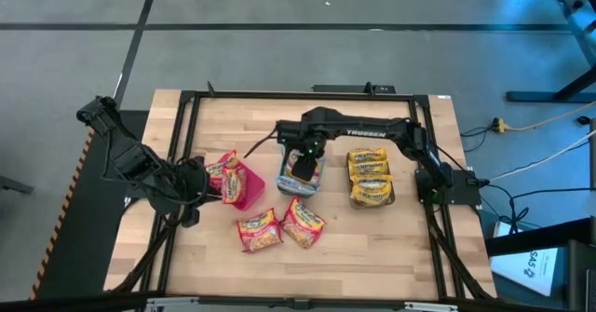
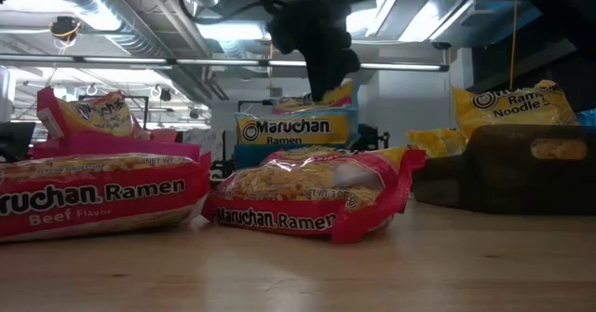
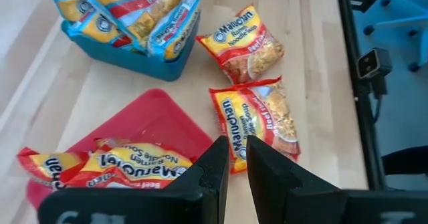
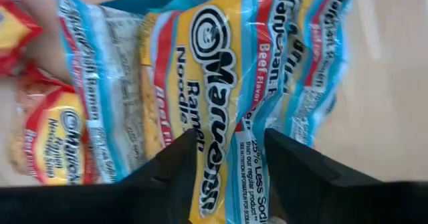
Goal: Sort Maruchan noodles
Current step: Put the blue noodle pack into the blue bin
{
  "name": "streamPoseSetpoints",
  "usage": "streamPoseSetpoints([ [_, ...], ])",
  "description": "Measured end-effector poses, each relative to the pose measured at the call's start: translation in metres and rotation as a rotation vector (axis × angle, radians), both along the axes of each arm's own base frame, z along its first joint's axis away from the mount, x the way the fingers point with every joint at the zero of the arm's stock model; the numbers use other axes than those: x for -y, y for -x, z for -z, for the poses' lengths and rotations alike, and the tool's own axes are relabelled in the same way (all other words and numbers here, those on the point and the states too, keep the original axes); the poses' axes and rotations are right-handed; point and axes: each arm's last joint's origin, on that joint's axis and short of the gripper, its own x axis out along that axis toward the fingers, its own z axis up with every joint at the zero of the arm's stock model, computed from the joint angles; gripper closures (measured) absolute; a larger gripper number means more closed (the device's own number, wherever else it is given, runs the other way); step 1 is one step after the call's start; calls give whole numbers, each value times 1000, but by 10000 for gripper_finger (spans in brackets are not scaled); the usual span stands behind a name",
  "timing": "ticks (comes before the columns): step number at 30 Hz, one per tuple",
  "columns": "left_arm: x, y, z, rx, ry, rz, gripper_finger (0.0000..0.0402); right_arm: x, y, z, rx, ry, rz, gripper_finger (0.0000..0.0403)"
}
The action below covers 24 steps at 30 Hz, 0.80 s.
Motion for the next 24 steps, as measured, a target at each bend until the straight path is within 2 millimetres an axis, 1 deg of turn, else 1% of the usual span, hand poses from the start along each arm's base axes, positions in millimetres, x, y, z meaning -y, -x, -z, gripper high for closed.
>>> streamPoseSetpoints([
  [8, -2, 1, 1, -12, -24, -12, 355, -4, -4, -1, 45, -112, -17, 327],
  [11, -2, 1, 1, -12, -24, -12, 355, -5, -4, -1, 52, -136, -19, 357],
  [15, -2, 1, 1, -12, -24, -12, 355, -6, -9, -2, 107, -172, -26, 393],
  [17, -2, 1, 1, -11, -23, -12, 355, -6, -12, -3, 137, -190, -31, 399],
  [19, -2, 1, 1, -12, -23, -13, 355, -7, -14, -3, 158, -217, -38, 396],
  [24, -2, 1, 1, -12, -22, -13, 355, -11, -14, -4, 161, -237, -49, 400],
])
